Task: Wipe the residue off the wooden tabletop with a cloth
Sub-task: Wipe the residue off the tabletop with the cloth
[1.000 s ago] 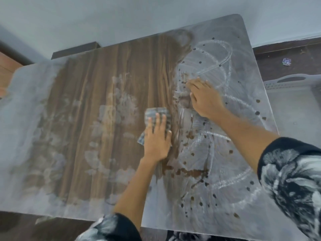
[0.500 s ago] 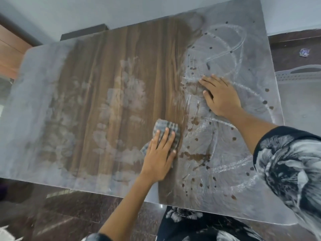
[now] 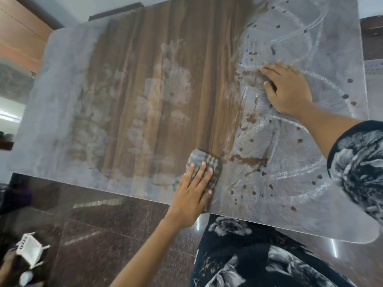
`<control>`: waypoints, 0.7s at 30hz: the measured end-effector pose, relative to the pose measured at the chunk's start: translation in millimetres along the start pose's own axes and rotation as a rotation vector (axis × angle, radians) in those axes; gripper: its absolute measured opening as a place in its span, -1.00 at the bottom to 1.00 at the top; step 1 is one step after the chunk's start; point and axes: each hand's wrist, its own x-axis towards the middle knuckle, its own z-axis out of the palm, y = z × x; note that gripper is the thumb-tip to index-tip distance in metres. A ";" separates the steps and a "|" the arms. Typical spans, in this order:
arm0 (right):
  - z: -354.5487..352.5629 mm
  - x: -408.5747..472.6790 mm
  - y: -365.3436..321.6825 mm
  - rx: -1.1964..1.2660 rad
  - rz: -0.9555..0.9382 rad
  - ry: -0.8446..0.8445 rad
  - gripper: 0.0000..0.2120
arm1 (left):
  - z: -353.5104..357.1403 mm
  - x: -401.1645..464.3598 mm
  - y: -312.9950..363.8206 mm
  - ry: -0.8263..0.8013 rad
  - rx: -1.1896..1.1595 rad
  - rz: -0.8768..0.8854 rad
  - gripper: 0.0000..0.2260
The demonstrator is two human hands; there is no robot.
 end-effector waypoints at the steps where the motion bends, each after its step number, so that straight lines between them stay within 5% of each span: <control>1: 0.2 -0.3 -0.4 -0.010 0.000 -0.007 -0.54 | 0.8 -5.2 -10.3 -0.027 0.017 0.022 -0.51; 8: -4.9 -20.9 -22.7 -0.092 -0.049 -0.037 -0.55 | -19.3 11.2 -113.9 0.304 -0.172 -0.650 -0.52; 11: -0.8 -45.9 -38.8 -0.107 -0.176 -0.071 -0.55 | -16.6 8.9 -103.4 0.316 -0.225 -0.770 -0.52; 13: 3.9 -55.5 -42.0 -0.021 -0.186 -0.083 -0.54 | -4.8 4.8 -52.9 0.323 -0.205 -0.669 -0.51; 15: 7.2 -57.3 -39.6 0.045 -0.164 -0.060 -0.59 | 13.7 -8.6 9.4 0.277 -0.111 -0.297 -0.49; 17: 9.3 -56.5 -38.2 0.065 -0.148 -0.038 -0.62 | 26.4 -24.7 46.2 0.048 0.027 0.036 -0.50; 19: 10.6 -56.5 -38.5 0.070 -0.148 -0.021 -0.63 | 24.8 -23.7 41.2 -0.043 0.017 0.050 -0.52; 21: 10.4 -57.0 -38.8 0.078 -0.151 -0.004 -0.64 | 13.4 -13.1 13.2 0.109 -0.047 -0.088 -0.56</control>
